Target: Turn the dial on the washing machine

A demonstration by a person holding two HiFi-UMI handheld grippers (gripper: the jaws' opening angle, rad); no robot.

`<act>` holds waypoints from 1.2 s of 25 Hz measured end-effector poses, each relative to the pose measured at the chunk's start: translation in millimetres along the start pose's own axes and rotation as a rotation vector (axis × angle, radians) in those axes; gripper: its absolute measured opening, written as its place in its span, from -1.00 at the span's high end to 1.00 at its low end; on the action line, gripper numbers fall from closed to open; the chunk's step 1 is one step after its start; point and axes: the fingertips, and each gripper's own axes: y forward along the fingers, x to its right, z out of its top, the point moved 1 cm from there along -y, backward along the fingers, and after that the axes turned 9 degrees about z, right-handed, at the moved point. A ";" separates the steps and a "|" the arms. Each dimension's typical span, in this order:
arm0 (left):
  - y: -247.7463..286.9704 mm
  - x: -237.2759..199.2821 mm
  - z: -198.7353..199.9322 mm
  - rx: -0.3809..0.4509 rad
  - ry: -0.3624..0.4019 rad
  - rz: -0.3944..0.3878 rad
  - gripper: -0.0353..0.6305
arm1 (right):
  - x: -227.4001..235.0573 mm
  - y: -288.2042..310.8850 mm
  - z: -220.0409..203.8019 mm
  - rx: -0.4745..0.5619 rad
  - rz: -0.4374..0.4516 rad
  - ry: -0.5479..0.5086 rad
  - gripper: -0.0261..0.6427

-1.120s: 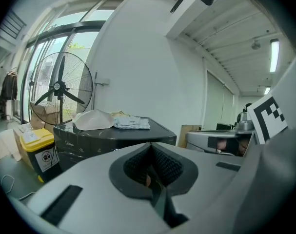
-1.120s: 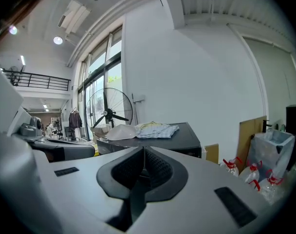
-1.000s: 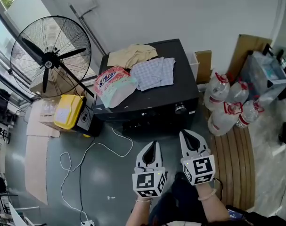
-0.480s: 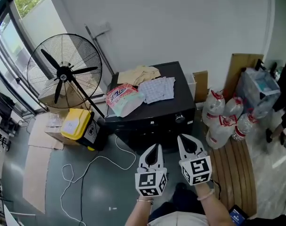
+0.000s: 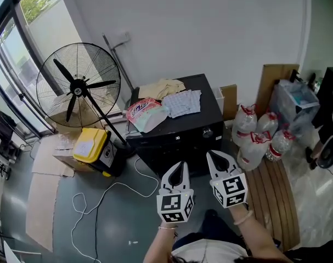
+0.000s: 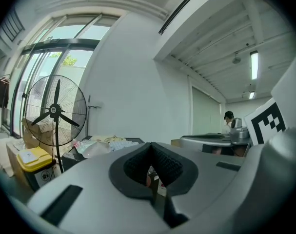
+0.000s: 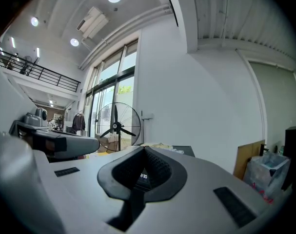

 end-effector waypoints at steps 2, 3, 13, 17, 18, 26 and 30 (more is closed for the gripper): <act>-7.9 -0.4 0.0 -0.002 0.006 -0.006 0.85 | -4.5 -6.8 1.4 0.001 -0.010 0.001 0.84; -11.2 -0.6 0.8 -0.001 0.007 -0.009 0.85 | -6.2 -10.3 3.1 0.003 -0.016 0.002 0.84; -41.7 -8.4 11.7 0.009 0.023 -0.037 0.85 | -24.1 -41.2 17.6 0.015 -0.076 -0.022 0.85; -51.9 -9.1 11.4 0.025 0.035 -0.042 0.85 | -26.9 -51.4 14.9 0.012 -0.098 -0.019 0.85; -53.7 -9.2 11.1 0.028 0.035 -0.042 0.85 | -27.0 -53.0 14.5 0.013 -0.102 -0.019 0.85; -41.8 -9.1 13.1 0.031 0.040 -0.041 0.85 | -18.3 -47.9 15.2 0.007 -0.100 -0.022 0.85; -24.1 -11.4 16.3 0.028 0.032 -0.021 0.85 | -5.8 -37.6 13.3 -0.007 -0.087 -0.021 0.85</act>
